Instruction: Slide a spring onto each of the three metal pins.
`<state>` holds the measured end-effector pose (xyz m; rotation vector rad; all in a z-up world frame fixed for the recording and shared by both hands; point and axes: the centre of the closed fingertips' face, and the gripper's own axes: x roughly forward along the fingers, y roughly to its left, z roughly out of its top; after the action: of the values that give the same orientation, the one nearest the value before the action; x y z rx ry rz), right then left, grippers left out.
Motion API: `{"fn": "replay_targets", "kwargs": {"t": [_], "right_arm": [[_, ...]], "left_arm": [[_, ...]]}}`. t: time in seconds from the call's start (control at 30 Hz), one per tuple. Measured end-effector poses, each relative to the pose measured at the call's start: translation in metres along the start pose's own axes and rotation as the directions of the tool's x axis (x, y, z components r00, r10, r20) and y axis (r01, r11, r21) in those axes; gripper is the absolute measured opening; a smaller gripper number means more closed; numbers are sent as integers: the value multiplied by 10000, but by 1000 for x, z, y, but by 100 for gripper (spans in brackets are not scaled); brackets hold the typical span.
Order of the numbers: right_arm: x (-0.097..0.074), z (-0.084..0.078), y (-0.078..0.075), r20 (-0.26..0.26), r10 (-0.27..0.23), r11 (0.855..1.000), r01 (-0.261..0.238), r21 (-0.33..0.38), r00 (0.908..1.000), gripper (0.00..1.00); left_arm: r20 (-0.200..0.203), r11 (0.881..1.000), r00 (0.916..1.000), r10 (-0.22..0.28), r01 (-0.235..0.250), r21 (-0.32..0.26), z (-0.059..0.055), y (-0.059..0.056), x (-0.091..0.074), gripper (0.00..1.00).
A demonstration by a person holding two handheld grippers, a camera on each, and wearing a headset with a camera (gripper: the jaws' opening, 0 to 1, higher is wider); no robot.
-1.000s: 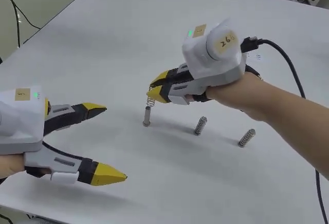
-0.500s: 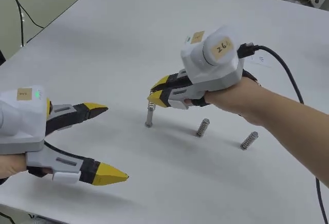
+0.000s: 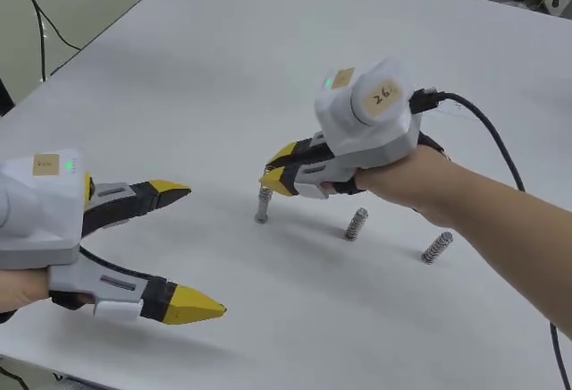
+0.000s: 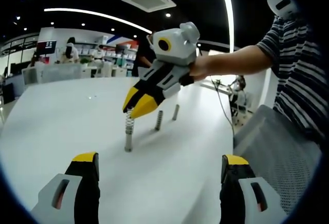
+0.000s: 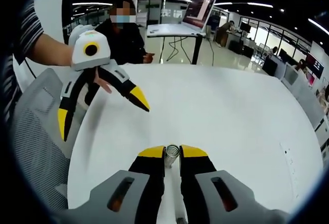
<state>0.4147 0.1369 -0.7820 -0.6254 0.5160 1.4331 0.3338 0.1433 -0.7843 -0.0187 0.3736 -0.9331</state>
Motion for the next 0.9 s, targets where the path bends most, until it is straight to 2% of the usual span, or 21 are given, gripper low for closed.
{"fn": "replay_targets", "kwargs": {"t": [0.57,0.7,0.83,0.87,0.9], "right_arm": [[24,-23,0,-740,175,9994,-198,-300,9971,8],[26,-24,0,-725,155,9995,-176,-278,9972,8],[30,-32,1,-956,134,9992,-169,-364,9953,8],[29,-29,0,-703,79,9993,-104,-352,9975,8],[29,-29,0,-744,79,9998,-93,-194,9972,8]], "left_arm": [[306,9999,9995,114,-114,21,8,2,1,98],[357,9998,9992,184,-184,1,9,3,0,98],[324,9999,9993,163,-163,3,8,3,1,98],[321,9999,9994,162,-163,7,8,3,1,98],[336,9999,9993,151,-151,0,8,3,2,98]]}}
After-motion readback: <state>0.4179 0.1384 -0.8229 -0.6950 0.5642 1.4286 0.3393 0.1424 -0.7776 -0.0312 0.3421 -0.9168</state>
